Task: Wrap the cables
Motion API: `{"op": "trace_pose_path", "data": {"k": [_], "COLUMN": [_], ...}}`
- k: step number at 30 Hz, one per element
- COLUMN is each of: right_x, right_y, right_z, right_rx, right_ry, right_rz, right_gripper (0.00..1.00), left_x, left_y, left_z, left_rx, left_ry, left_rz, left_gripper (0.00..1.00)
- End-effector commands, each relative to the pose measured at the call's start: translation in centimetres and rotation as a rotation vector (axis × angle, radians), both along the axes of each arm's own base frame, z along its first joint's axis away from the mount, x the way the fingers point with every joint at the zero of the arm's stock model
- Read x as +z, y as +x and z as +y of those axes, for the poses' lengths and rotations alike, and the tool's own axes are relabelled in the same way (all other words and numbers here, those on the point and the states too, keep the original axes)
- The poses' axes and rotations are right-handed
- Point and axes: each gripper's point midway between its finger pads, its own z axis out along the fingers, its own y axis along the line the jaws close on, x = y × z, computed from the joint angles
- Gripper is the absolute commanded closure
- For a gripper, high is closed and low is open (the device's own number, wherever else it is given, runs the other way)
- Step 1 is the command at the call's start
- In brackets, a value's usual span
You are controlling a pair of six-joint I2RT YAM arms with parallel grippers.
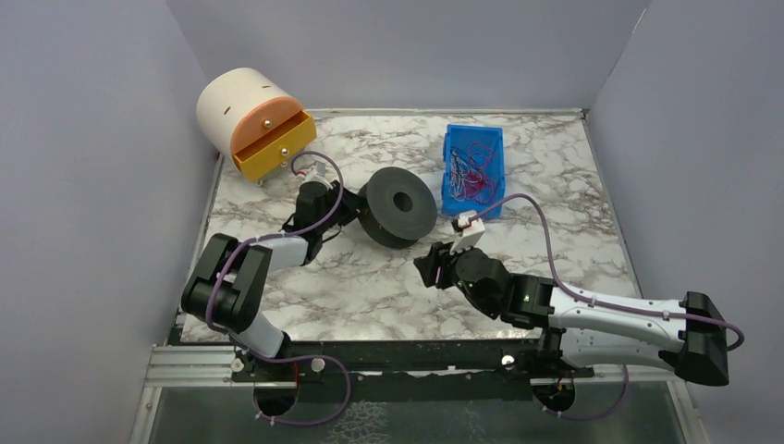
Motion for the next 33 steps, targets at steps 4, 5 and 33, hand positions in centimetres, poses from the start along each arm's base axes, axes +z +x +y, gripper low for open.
{"op": "trace_pose_path", "data": {"k": [4, 5, 33], "right_x": [-0.4, -0.4, -1.5], "right_y": [-0.1, -0.1, 0.2], "right_z": [-1.5, -1.7, -2.5], "right_rx": [-0.027, -0.03, -0.052], "right_ry": [-0.01, -0.01, -0.026], "right_rz": [-0.001, -0.002, 0.024], "right_gripper": [0.46, 0.45, 0.42], "left_x": [1.1, 0.9, -5.0], "left_y": [2.6, 2.8, 2.9], "left_z": [0.2, 0.4, 5.6], "left_rx": [-0.002, 0.004, 0.146], "left_ry": [-0.006, -0.005, 0.032], "left_rz": [-0.061, -0.057, 0.116], "left_gripper": [0.75, 0.74, 0.55]}}
